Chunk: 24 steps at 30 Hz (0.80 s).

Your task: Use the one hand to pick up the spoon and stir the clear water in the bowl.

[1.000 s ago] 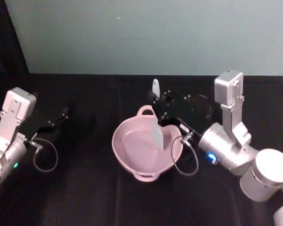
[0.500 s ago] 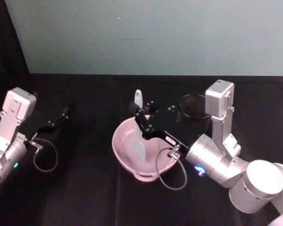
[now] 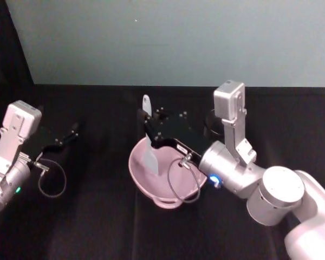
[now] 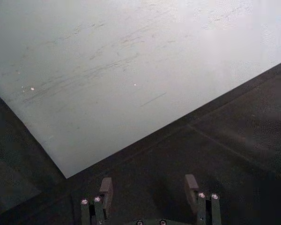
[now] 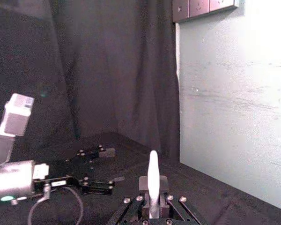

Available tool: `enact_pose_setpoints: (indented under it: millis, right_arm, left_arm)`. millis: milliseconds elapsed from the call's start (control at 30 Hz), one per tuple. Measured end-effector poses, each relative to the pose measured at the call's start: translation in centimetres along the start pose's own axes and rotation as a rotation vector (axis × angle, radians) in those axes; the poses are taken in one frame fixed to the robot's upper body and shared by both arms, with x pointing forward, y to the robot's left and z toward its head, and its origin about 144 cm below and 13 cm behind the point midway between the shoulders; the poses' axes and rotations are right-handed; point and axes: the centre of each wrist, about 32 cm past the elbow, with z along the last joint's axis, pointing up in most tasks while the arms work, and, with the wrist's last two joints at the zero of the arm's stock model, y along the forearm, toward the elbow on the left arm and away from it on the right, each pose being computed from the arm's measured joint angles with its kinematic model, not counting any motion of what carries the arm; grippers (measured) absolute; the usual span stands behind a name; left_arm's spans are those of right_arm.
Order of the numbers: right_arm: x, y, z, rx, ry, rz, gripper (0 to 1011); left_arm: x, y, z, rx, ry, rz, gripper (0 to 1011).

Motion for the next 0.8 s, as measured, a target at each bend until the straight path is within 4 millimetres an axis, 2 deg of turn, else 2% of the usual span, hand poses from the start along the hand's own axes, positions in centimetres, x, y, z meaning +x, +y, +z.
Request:
enact_pose_setpoints:
  millis: [200,367,533,800]
  right_arm:
    - [1.0,1.3,0.0,-0.002,-0.021,-0.023,121]
    - [1.7,1.4,-0.3,-0.012,-0.033,-0.053,121]
    - [2.5,0.9,-0.4,-0.016,-0.042,-0.091,121]
    - [3.1,-1.4,-0.3,-0.019,-0.053,-0.136,121]
  left_arm:
    - [0.0,0.0,0.0,0.000,0.000,0.000,1011]
    - [0.0,0.0,0.0,0.000,0.000,0.000,1011]
    - [0.0,0.0,0.0,0.000,0.000,0.000,1011]
    - [0.0,0.0,0.0,0.000,0.000,0.000,1011]
